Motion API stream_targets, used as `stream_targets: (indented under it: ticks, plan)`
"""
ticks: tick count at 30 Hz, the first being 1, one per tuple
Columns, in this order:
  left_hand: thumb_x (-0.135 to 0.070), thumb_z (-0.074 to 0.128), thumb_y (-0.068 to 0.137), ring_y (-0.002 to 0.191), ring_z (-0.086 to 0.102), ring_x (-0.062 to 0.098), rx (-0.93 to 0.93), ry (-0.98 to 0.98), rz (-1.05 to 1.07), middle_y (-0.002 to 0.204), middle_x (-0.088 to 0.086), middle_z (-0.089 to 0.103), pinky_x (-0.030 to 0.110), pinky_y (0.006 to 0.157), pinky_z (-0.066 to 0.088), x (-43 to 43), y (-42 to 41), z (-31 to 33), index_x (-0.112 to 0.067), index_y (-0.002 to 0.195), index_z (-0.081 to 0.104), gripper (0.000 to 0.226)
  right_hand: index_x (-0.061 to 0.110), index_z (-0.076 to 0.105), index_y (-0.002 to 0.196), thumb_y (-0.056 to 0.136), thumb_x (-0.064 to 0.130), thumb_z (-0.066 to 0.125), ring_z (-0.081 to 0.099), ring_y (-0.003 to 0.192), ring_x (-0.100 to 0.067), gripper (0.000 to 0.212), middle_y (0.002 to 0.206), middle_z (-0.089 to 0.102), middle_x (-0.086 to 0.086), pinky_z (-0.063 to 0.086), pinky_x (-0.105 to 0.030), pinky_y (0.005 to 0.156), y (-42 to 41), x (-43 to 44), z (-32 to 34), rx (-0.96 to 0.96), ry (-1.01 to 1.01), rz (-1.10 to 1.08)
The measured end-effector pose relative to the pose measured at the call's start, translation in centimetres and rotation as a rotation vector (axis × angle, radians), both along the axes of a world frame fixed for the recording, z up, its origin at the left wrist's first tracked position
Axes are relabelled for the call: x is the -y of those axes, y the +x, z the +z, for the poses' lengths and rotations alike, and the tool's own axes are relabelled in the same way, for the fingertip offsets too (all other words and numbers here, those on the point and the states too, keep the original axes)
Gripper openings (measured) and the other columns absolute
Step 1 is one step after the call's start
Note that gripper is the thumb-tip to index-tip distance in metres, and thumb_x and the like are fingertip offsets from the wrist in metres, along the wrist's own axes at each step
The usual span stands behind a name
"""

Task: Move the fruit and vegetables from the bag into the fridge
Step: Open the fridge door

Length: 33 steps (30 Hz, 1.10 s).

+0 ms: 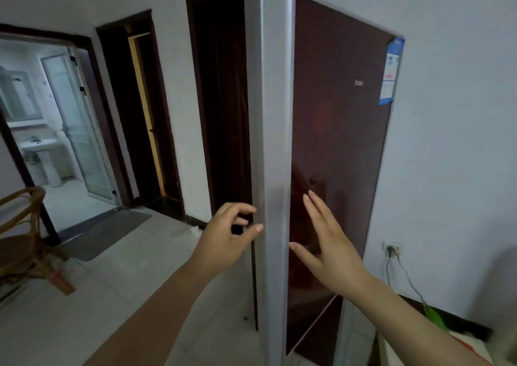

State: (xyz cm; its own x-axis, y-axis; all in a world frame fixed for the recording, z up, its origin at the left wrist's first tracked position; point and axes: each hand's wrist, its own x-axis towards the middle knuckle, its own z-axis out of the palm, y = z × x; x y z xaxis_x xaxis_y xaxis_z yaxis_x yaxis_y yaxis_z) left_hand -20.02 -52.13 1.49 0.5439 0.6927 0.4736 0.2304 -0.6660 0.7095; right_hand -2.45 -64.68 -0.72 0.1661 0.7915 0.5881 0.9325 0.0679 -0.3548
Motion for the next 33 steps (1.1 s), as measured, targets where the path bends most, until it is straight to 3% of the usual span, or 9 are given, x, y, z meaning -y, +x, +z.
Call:
stream_targets:
  ticks: [5,9,12,14,19,21,24,27,33]
  plan:
    - [-0.030,0.063,0.086,0.113,0.046,-0.003,0.079,-0.117,-0.045,0.134,-0.021,0.036,0.002,0.068,0.043,3.1,0.7,0.7,-0.038,0.139,0.031,0.063,0.038,-0.010,0.143,0.084,0.056,0.045,-0.008,0.129,0.023,0.083,0.152,-0.013,0.025,0.007,0.011,0.089,-0.3,3.7,0.3,-0.063,-0.018,-0.030]
    - [-0.030,0.062,0.087,0.107,0.046,-0.012,0.052,-0.172,-0.162,0.136,-0.022,0.037,-0.002,0.071,0.041,5.6,3.1,0.5,-0.039,0.142,0.025,0.068,0.037,-0.014,0.143,0.084,0.058,0.044,-0.014,0.125,0.027,0.085,0.152,-0.017,0.023,0.002,0.012,0.088,0.3,6.5,-0.1,-0.065,-0.044,-0.088]
    - [-0.033,0.060,0.087,0.114,0.050,-0.008,0.027,-0.234,-0.268,0.134,-0.022,0.045,0.008,0.088,0.042,7.8,5.4,-0.5,-0.037,0.145,0.023,0.068,0.035,-0.014,0.143,0.085,0.057,0.044,-0.015,0.126,0.026,0.086,0.151,-0.019,0.024,0.000,0.011,0.090,1.0,8.6,-0.5,-0.079,-0.059,-0.103]
    - [-0.039,0.061,0.083,0.121,0.049,0.002,0.036,-0.253,-0.248,0.138,-0.016,0.044,0.025,0.102,0.041,8.9,6.6,-1.4,-0.037,0.144,0.024,0.071,0.035,-0.015,0.143,0.086,0.055,0.046,-0.016,0.125,0.026,0.086,0.151,-0.018,0.024,0.000,0.009,0.092,1.6,9.9,-0.7,-0.098,-0.071,-0.104]
    - [-0.047,0.067,0.069,0.111,0.059,0.009,0.101,-0.297,-0.193,0.129,-0.006,0.054,0.041,0.099,0.047,11.2,8.4,-1.8,-0.033,0.140,0.035,0.079,0.040,-0.016,0.142,0.087,0.053,0.049,-0.008,0.132,0.018,0.085,0.149,-0.018,0.030,0.011,-0.007,0.105,3.5,12.7,-0.7,-0.140,-0.082,-0.069]
    - [-0.046,0.067,0.069,0.110,0.059,0.009,0.099,-0.295,-0.187,0.128,-0.005,0.055,0.039,0.099,0.048,12.2,8.7,-1.5,-0.030,0.141,0.036,0.080,0.040,-0.015,0.142,0.088,0.053,0.049,-0.005,0.133,0.015,0.085,0.149,-0.018,0.029,0.007,-0.002,0.102,4.2,13.5,-0.6,-0.136,-0.089,-0.069]
    - [-0.037,0.066,0.076,0.106,0.060,0.005,0.073,-0.268,-0.144,0.125,-0.006,0.054,0.030,0.096,0.047,14.1,8.9,-1.4,-0.028,0.139,0.039,0.069,0.039,-0.011,0.144,0.089,0.053,0.047,-0.002,0.133,0.014,0.081,0.150,-0.016,0.027,0.004,0.001,0.098,5.1,15.1,-0.8,-0.112,-0.102,-0.054]
    - [-0.027,0.062,0.084,0.101,0.059,0.002,0.038,-0.248,-0.075,0.117,-0.011,0.056,0.022,0.088,0.046,16.3,8.1,-2.1,-0.029,0.132,0.045,0.051,0.037,-0.005,0.146,0.089,0.050,0.049,0.003,0.132,0.011,0.079,0.151,-0.010,0.025,0.014,-0.014,0.107,6.3,17.6,-1.6,-0.124,-0.157,-0.015]
    - [-0.038,0.051,0.091,0.101,0.058,0.006,-0.019,-0.314,0.050,0.108,-0.018,0.060,0.041,0.094,0.048,21.4,7.4,-4.8,-0.042,0.106,0.056,0.016,0.029,0.024,0.145,0.088,0.048,0.053,0.026,0.137,-0.006,0.067,0.151,0.027,0.009,0.021,-0.019,0.108,10.5,24.4,-2.7,-0.158,-0.266,0.016]
